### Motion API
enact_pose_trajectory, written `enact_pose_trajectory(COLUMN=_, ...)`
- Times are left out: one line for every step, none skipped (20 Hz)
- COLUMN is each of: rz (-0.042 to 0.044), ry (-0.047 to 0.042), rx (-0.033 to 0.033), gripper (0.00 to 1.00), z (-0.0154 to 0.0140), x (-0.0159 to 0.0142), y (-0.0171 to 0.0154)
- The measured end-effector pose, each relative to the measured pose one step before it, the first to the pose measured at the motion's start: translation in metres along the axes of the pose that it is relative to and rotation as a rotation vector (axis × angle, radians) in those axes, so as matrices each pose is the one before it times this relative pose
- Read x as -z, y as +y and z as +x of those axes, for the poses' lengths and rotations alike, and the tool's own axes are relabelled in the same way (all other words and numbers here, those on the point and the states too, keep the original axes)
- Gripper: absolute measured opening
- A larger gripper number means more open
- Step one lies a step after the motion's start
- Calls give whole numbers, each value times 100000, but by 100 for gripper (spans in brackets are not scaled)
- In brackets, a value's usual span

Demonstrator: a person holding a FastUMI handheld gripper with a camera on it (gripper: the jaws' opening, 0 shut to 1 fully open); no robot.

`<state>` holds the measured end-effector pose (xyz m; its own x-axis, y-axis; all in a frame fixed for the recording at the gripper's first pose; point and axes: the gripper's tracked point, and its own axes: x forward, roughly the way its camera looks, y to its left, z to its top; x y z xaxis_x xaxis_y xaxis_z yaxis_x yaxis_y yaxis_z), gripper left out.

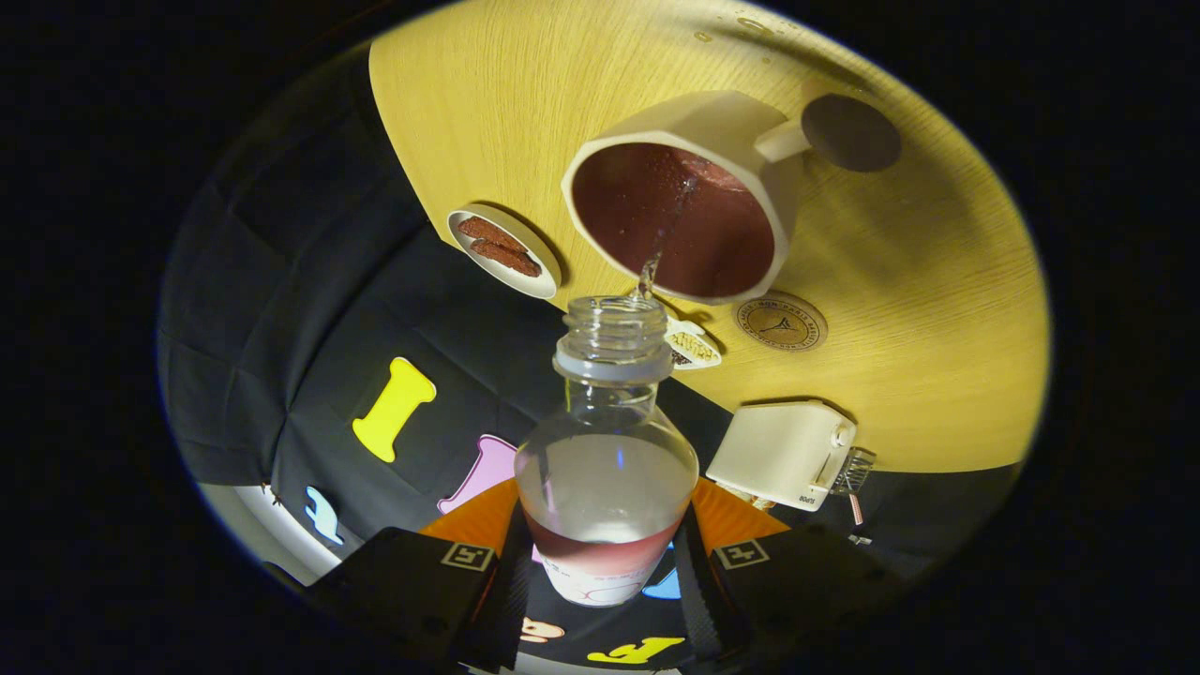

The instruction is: Take the bottle from table, then pour the juice into the cup, finally place the bottle on the coaster

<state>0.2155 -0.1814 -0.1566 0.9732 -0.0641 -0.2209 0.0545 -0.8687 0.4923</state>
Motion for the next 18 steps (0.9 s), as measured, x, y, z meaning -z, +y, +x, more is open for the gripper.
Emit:
enact_pose_trajectory(rz=523, ry=-114, rx=-532, gripper=70, z=-10, x=-6, y=160)
enact_pose_trajectory(rz=529, ry=11, rx=-256, gripper=70, z=3, x=59, y=38)
enact_pose_trajectory(rz=476, ry=94, rx=-409, gripper=70, z=9, x=70, y=140)
enact_pose_trajectory(rz=653, ry=-15, rx=-488, gripper=70, z=-125, x=62, y=207)
enact_pose_trajectory(rz=575, ry=-23, rx=-457, gripper=70, z=-137, x=41, y=137)
enact_pose_trajectory(rz=340, ry=131, rx=-56, gripper=70, z=-140, x=155, y=41)
enact_pose_trajectory(rz=335, ry=99, rx=119, gripper=70, z=13, x=43, y=-2)
enact_pose_trajectory(rz=205, ry=55, rx=45, gripper=70, z=72, x=5, y=35)
enact_pose_trajectory(rz=187, ry=-10, rx=-130, gripper=70, z=-88, x=-26, y=-23)
enact_pose_trajectory(rz=83, ry=-139, rx=-64, gripper=70, z=-5, x=-67, y=63)
enact_pose_trajectory(rz=120, ry=32, rx=105, gripper=70, z=7, x=-14, y=-34)
enact_pose_trajectory(rz=470, ry=67, rx=-449, gripper=70, z=-30, x=64, y=202)
enact_pose_trajectory(rz=397, ry=-260, rx=-700, gripper=70, z=12, x=-43, y=201)
enact_pose_trajectory(rz=-112, ry=-111, rx=-46, gripper=70, z=-35, x=-82, y=-8)
enact_pose_trajectory(rz=-98, ry=-192, rx=53, gripper=70, z=24, x=-78, y=-21)
enact_pose_trajectory(rz=230, ry=-101, rx=-164, gripper=70, z=-57, x=8, y=91)
enact_pose_trajectory(rz=188, ry=63, rx=69, gripper=70, z=-1, x=-10, y=-25)
enact_pose_trajectory(rz=-1, ry=46, rx=235, gripper=70, z=-14, x=-43, y=-35)
